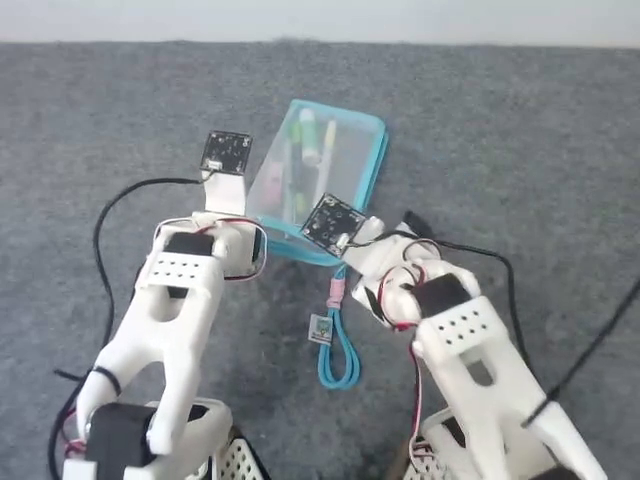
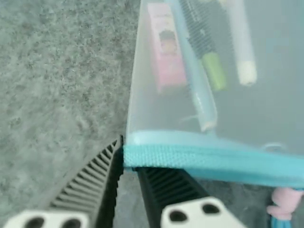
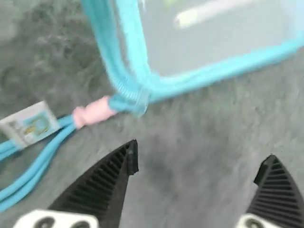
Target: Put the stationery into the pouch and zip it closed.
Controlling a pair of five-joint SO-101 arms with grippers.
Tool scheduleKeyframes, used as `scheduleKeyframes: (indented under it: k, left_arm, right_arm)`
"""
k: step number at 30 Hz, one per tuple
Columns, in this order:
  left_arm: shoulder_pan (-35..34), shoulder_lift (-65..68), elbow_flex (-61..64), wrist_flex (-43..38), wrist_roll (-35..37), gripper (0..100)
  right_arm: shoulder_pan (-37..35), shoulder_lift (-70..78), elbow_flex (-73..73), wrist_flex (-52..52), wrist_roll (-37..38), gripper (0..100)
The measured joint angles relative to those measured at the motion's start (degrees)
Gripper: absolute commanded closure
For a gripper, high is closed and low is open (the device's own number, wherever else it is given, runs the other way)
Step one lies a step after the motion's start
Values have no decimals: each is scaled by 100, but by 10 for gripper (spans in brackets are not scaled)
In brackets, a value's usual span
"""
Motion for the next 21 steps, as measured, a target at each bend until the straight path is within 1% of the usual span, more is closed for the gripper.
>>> scheduleKeyframes:
  k: [3,7,12,15,17,21]
  left_arm:
    - [0,0,-246,484,-202,991]
    - [0,0,-466,1002,-492,991]
    - [0,0,-510,1213,-642,991]
    - [-9,0,-510,1319,-642,991]
    - [0,0,-510,1345,-659,991]
    - [0,0,-510,1363,-659,991]
  right_arm:
    - [-9,343,237,-835,352,623]
    - [0,712,536,-1890,448,623]
    - [9,993,835,-3077,484,623]
    - [26,1169,835,-3253,651,633]
    - [18,1204,897,-3209,1002,676]
    - [44,1213,905,-2664,1758,780]
